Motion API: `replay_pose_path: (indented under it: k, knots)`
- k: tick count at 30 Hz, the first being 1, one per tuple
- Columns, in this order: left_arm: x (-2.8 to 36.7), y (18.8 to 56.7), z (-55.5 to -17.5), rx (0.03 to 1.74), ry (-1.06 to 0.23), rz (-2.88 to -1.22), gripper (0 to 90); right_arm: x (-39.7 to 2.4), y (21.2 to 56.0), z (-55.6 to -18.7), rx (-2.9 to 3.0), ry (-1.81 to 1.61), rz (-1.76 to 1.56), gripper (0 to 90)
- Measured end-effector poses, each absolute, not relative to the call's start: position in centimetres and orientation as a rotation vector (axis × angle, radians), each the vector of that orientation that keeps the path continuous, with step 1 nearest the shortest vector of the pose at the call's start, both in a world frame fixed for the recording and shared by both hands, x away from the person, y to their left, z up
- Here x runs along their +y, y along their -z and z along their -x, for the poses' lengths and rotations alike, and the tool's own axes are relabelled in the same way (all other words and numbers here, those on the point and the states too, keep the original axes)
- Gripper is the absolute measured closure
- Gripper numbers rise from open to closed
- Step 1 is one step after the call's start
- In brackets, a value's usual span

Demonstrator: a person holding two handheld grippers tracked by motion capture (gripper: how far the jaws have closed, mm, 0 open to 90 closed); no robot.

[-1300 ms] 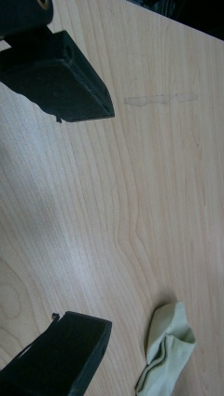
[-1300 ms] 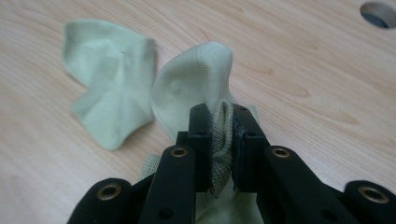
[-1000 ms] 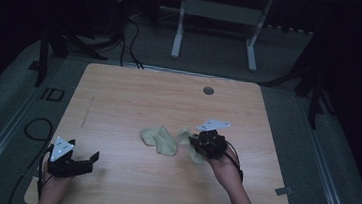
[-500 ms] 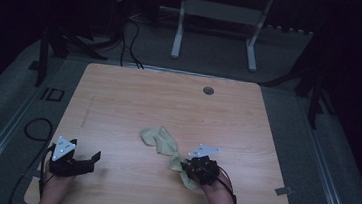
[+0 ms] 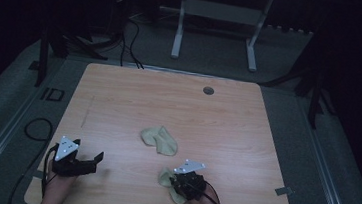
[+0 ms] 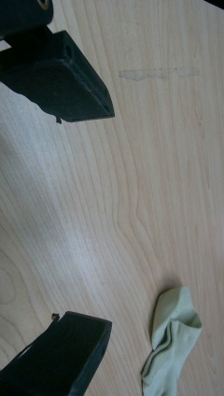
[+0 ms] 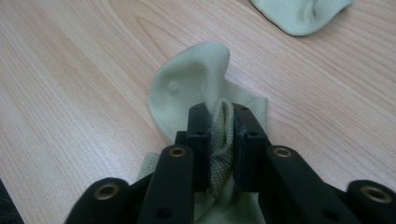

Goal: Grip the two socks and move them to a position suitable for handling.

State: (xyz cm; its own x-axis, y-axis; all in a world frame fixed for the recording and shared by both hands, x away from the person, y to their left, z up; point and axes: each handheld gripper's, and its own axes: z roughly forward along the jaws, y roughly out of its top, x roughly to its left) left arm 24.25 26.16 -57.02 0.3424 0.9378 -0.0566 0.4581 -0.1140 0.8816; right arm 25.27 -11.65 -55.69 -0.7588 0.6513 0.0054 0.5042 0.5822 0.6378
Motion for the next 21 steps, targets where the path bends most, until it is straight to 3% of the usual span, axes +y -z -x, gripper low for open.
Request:
replay_pose_path:
  k: [11,14,17,19,21]
  knots:
    - [24.1,56.4,-23.8,1.140,-0.630,-1.725,1.6,-10.3,56.3,-24.3,2.580,-0.940,-0.876,40.7]
    - [22.8,56.0,-23.6,1.102,-0.545,-1.746,1.7,-10.2,56.0,-24.6,2.619,-0.964,-0.910,32.8]
    - [21.1,55.6,-23.5,1.010,-0.465,-1.808,2.0,-10.5,55.1,-24.9,2.627,-1.003,-0.933,31.9]
    - [19.7,55.4,-23.1,0.905,-0.449,-1.871,8.2,-10.7,54.3,-24.8,2.614,-1.026,-0.925,34.8]
    - [18.3,55.3,-22.9,0.817,-0.376,-1.895,21.3,-10.8,53.7,-24.6,2.607,-1.036,-0.914,42.9]
